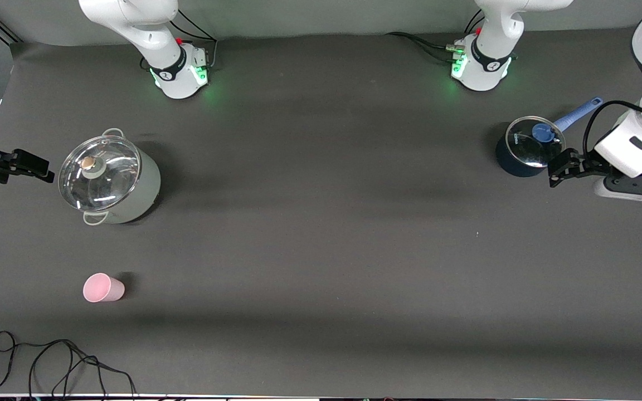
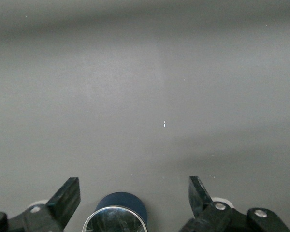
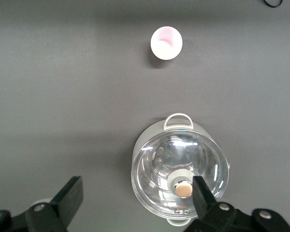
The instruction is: Transfer pink cup from left to right arm
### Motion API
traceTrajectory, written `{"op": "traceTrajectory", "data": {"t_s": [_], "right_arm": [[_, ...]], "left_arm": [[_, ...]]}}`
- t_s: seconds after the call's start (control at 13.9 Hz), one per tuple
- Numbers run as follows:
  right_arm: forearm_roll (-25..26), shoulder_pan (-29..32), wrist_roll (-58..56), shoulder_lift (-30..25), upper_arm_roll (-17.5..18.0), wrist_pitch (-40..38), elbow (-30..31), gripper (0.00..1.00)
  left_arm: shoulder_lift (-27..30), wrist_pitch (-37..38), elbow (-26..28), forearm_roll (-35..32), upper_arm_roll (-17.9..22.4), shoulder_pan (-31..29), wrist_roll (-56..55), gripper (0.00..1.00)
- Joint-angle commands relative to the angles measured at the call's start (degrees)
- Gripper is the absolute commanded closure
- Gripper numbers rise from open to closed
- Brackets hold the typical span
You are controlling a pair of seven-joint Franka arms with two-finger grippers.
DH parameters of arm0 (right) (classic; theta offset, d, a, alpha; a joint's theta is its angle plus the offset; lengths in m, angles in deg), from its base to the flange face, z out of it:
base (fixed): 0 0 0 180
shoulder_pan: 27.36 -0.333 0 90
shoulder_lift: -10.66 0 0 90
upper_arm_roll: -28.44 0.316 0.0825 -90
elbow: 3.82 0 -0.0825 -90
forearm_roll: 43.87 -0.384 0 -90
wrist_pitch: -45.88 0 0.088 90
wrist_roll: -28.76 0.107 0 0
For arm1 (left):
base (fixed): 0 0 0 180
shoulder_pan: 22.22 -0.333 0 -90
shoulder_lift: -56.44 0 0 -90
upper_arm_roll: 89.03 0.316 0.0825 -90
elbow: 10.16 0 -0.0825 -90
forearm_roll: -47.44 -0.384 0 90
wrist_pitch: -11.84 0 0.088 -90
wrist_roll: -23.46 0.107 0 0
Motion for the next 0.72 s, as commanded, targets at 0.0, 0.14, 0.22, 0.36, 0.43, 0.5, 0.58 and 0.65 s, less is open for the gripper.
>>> {"op": "traceTrajectory", "data": {"t_s": [0.0, 0.14, 0.22, 0.36, 0.43, 0.5, 0.58, 0.65], "right_arm": [[-0.13, -0.22, 1.26, -1.61, -0.25, 0.82, 1.81, 0.00], [-0.21, -0.31, -0.50, -1.52, -0.08, 0.82, 1.90, 0.00], [-0.21, -0.31, -0.51, -1.52, -0.08, 0.65, 1.90, 0.00], [-0.30, -0.31, -0.51, -1.35, -0.08, 0.56, 2.08, 0.00], [-0.30, -0.31, -0.33, -1.35, -0.08, 0.38, 2.08, 0.00], [-0.39, -0.31, -0.24, -1.35, -0.08, 0.03, 2.17, 0.00], [-0.39, -0.31, -0.42, -1.09, -0.08, -0.40, 2.08, 0.00], [-0.39, -0.22, -0.42, -1.08, -0.08, -0.41, 1.99, 0.00]], "left_arm": [[0.18, 0.21, 0.23, 0.55, 0.14, -0.19, 1.23, 0.00], [0.09, 0.92, 0.31, 0.55, 0.14, -0.19, 1.23, 0.00], [0.18, 0.92, 0.40, 0.55, 0.23, -0.27, 1.67, 0.00], [0.18, 1.09, 0.40, 0.55, 0.23, -0.36, 1.85, 0.00], [0.26, 1.18, 0.23, 0.55, 0.23, -0.71, 1.85, 0.00], [0.18, 1.79, -0.47, 0.55, 0.23, -0.63, 1.76, 0.00], [-0.26, 3.19, -2.04, 0.55, 0.23, -0.63, 1.85, 0.00], [-0.70, 4.68, -3.28, 0.46, 0.23, -0.63, 2.11, 0.00]]}}
